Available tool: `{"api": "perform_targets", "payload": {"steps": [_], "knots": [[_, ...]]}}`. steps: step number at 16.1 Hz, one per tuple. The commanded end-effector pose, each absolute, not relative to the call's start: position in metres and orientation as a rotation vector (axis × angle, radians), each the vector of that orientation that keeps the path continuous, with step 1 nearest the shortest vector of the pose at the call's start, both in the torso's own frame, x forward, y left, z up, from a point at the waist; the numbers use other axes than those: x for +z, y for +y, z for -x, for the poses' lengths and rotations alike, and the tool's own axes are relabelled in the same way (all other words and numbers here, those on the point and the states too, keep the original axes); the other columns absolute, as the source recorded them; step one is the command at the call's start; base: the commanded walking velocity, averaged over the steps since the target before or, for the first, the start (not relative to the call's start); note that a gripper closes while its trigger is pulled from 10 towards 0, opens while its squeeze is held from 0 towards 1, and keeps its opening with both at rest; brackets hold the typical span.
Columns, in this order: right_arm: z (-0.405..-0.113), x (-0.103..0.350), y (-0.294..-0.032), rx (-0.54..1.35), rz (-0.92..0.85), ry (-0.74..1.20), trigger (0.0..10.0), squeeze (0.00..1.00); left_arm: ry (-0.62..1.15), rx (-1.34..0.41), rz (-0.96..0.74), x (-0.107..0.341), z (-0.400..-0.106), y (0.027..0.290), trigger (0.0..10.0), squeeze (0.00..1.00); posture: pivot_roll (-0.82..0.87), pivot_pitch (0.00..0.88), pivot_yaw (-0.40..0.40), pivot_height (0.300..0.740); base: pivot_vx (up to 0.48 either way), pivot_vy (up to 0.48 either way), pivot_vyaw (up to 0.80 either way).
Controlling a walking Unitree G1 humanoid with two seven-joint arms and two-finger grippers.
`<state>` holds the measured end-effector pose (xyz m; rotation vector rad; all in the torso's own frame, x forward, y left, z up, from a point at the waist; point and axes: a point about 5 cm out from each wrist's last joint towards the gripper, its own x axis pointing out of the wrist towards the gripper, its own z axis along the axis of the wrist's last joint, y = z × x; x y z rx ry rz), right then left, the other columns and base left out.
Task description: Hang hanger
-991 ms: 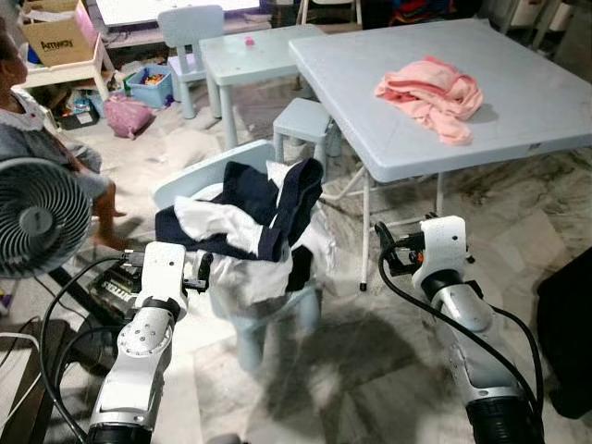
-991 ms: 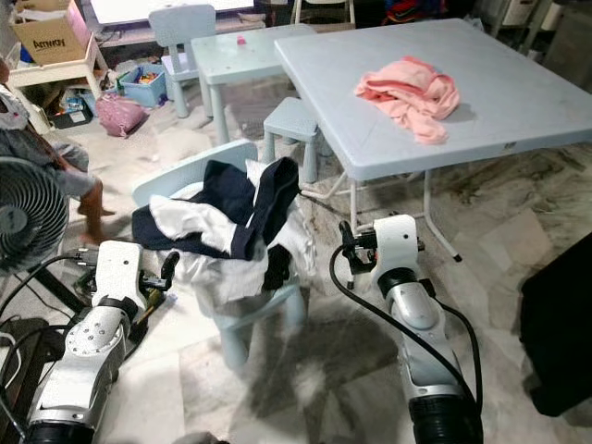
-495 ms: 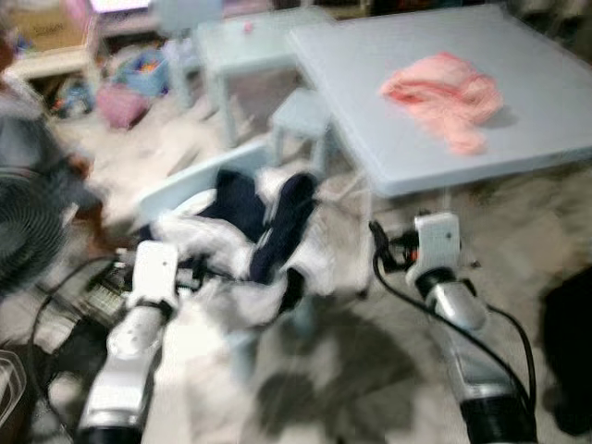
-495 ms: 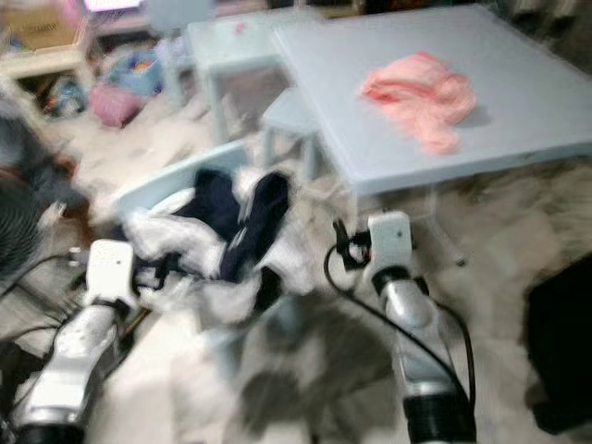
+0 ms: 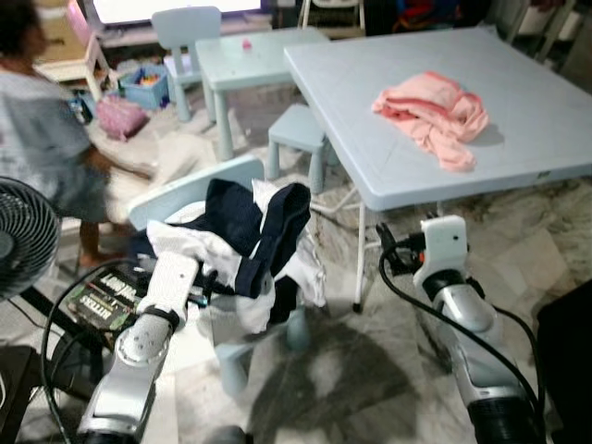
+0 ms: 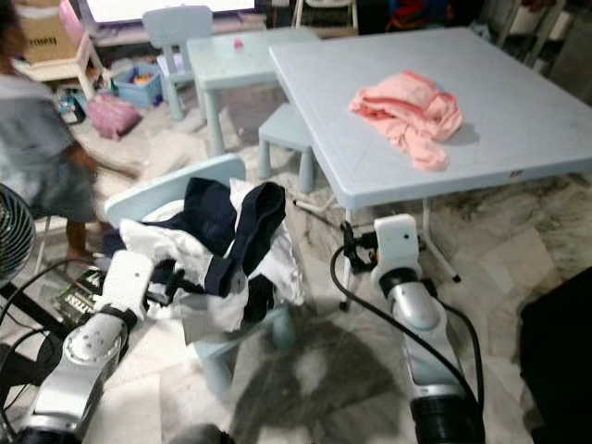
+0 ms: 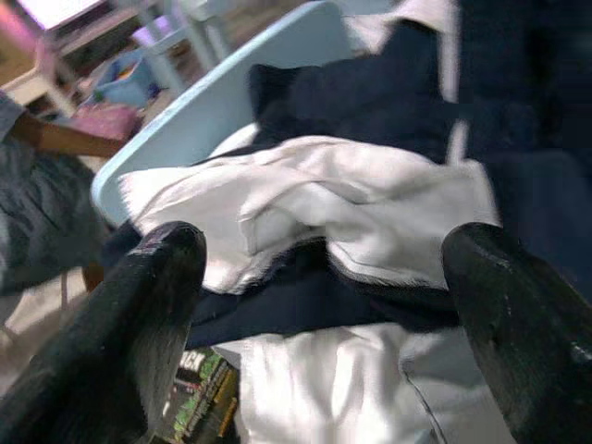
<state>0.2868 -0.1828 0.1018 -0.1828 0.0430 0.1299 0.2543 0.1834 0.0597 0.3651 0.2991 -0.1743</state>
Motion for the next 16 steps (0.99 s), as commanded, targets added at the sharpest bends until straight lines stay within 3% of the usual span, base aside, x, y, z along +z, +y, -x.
{"api": "perform_targets", "payload": {"steps": [1, 4, 8, 16], "knots": [[-0.286, 0.105, -0.186, 0.114, 0.188, 0.035, 10.0, 0.0, 0.311, -0.209, -0.387, 0.056, -0.252, 0.182, 10.0, 0.0, 0.0, 0.035, 0.007, 0.74, 0.0, 0.0, 0.0], [-0.281, 0.105, -0.191, 0.117, 0.214, 0.07, 10.0, 0.0, 0.314, -0.413, -0.596, 0.045, -0.249, 0.184, 10.0, 0.0, -0.03, 0.065, 0.006, 0.74, 0.0, 0.0, 0.0], [-0.255, 0.095, -0.213, 0.141, 0.255, 0.196, 10.0, 0.0, 0.287, -0.532, -0.677, 0.04, -0.249, 0.18, 10.0, 0.0, -0.09, 0.108, -0.004, 0.74, 0.0, 0.0, 0.0], [-0.23, 0.103, -0.232, 0.146, 0.313, 0.265, 10.0, 0.0, 0.233, -0.578, -0.71, 0.034, -0.27, 0.167, 10.0, 0.0, -0.18, 0.178, -0.03, 0.74, 0.0, 0.0, 0.0]]}}
